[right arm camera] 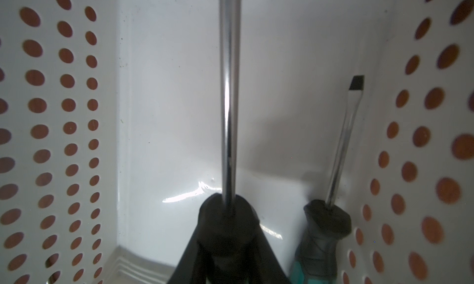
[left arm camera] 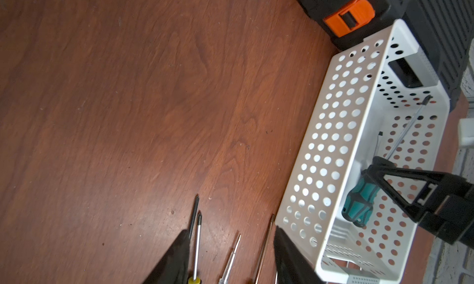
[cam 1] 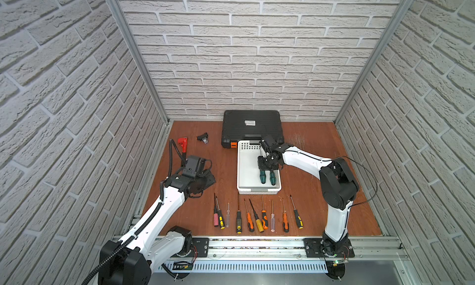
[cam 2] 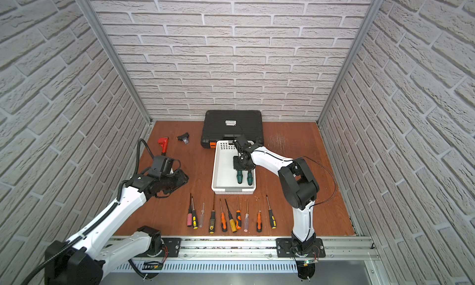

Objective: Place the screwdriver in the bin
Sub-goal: 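Lower the screwdriver into the bin beside the first and open the right gripper, then raise the right gripper from the bin while the left gripper reaches the pink-handled screwdrivers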

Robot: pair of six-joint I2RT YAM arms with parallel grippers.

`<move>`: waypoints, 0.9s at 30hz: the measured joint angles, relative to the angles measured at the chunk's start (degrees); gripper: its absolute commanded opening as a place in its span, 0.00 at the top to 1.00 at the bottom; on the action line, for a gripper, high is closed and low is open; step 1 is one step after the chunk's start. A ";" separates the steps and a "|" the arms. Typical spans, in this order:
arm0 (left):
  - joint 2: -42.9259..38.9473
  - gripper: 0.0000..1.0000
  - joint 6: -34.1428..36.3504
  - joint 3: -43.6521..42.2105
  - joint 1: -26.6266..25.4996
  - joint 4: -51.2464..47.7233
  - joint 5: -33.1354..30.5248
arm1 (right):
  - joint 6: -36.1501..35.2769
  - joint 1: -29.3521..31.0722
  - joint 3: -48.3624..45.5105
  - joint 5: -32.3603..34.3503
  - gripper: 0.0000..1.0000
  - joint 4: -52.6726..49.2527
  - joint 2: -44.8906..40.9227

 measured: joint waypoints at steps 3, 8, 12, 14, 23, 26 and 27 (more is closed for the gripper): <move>0.39 0.46 0.17 0.02 -0.35 -0.35 -0.13 | -0.02 0.00 0.00 0.59 0.85 0.04 0.46; 1.68 0.46 1.09 0.37 -1.88 -0.85 -0.42 | -0.28 0.00 0.22 1.64 0.84 0.22 2.73; 3.02 0.46 1.16 0.81 -3.65 -1.68 -1.14 | -0.55 -0.02 0.76 1.66 0.76 0.52 3.80; 3.41 0.45 1.14 0.90 -4.44 -2.10 -1.49 | -0.59 0.00 0.76 1.66 0.68 0.55 3.80; 4.04 0.45 1.09 1.11 -7.80 -5.18 -3.43 | -1.60 0.00 0.76 1.73 0.58 0.70 2.29; 4.72 0.46 1.05 1.11 -8.87 -6.23 -3.80 | -2.14 0.00 0.76 1.66 0.58 0.57 -0.20; 4.90 0.46 1.01 1.11 -9.38 -6.58 -3.93 | -2.27 0.02 0.76 1.64 0.58 0.55 -1.31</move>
